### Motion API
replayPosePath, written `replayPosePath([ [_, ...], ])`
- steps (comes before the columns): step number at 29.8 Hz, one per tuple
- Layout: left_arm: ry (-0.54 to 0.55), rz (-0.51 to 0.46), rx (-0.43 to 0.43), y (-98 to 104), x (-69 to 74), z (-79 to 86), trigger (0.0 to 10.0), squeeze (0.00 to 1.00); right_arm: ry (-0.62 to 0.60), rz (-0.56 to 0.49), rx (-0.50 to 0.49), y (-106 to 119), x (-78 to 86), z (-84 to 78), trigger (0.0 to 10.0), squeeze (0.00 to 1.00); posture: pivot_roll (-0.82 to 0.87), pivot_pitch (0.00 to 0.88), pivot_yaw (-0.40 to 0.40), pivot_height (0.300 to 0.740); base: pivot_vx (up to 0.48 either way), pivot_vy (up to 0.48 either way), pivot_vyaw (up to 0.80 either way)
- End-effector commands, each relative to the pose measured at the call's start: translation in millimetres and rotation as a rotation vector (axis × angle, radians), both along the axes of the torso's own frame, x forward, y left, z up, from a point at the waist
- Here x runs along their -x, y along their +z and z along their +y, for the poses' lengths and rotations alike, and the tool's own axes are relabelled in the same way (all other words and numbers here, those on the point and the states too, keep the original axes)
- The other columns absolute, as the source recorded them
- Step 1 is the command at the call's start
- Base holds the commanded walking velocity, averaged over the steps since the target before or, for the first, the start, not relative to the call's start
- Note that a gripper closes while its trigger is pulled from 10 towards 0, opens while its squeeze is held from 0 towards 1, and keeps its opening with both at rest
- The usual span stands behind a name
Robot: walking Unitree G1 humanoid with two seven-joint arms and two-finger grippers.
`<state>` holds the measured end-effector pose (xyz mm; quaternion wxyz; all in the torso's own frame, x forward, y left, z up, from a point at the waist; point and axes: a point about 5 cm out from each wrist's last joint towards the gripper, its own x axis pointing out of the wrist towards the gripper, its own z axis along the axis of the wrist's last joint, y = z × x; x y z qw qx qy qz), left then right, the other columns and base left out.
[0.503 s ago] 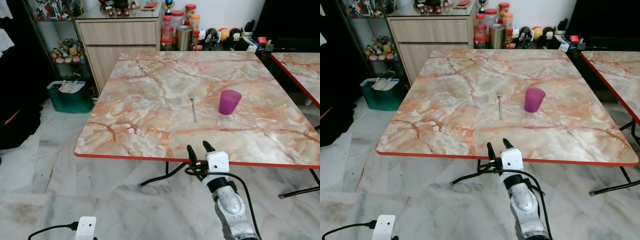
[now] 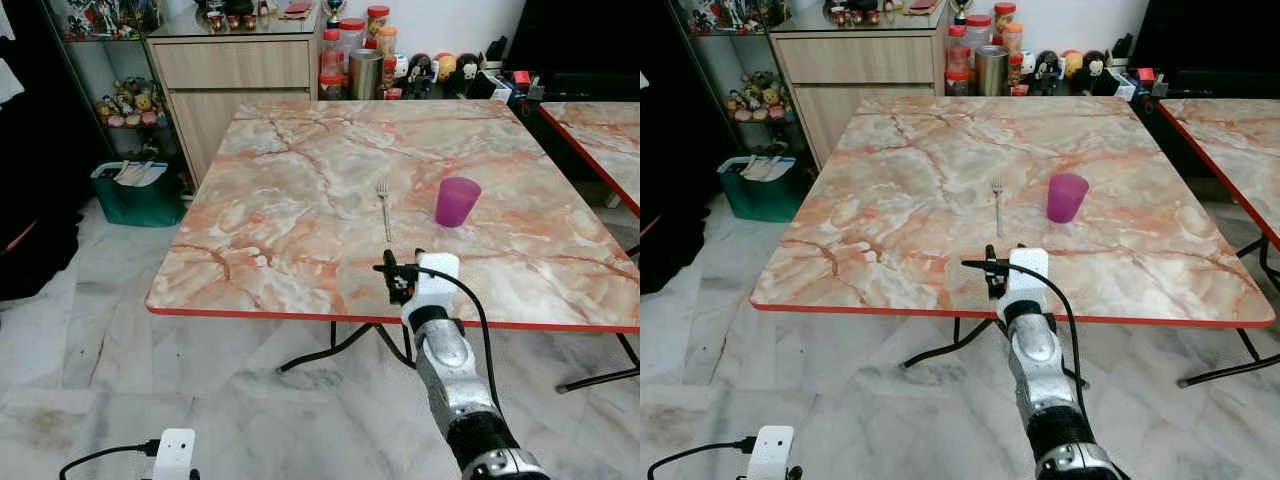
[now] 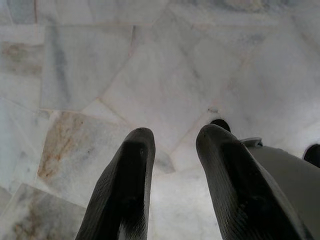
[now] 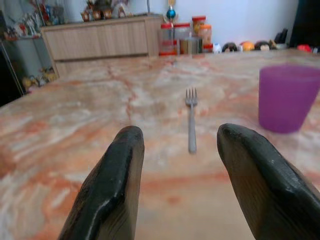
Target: Setting the table
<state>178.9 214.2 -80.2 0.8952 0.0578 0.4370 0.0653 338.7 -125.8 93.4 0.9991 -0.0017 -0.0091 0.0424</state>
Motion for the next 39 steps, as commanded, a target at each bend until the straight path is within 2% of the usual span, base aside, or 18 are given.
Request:
replayPosePath([
  [1, 0.022, 0.001, -0.006, 1, 0.1, 3.8, 10.0, 0.00, 0.009, 0.016, -0.006, -1, -1.5, 4.7, 10.0, 0.00, 0.04, 0.000, 0.019, 0.740, 0.274, 0.000, 0.00],
  [11, 0.051, 0.009, 0.000, -2, 5.0, 3.0, 10.0, 0.00, 0.055, 0.025, -0.018, -2, 0.3, 25.6, 10.0, 0.00, 0.04, 0.000, 0.007, 0.740, 0.299, 0.000, 0.00],
  [39, 0.049, 0.020, -0.009, -3, 6.6, 2.9, 10.0, 0.00, 0.080, 0.020, 0.014, -3, 0.1, 30.9, 10.0, 0.00, 0.04, 0.000, 0.007, 0.740, 0.336, 0.000, 0.00],
])
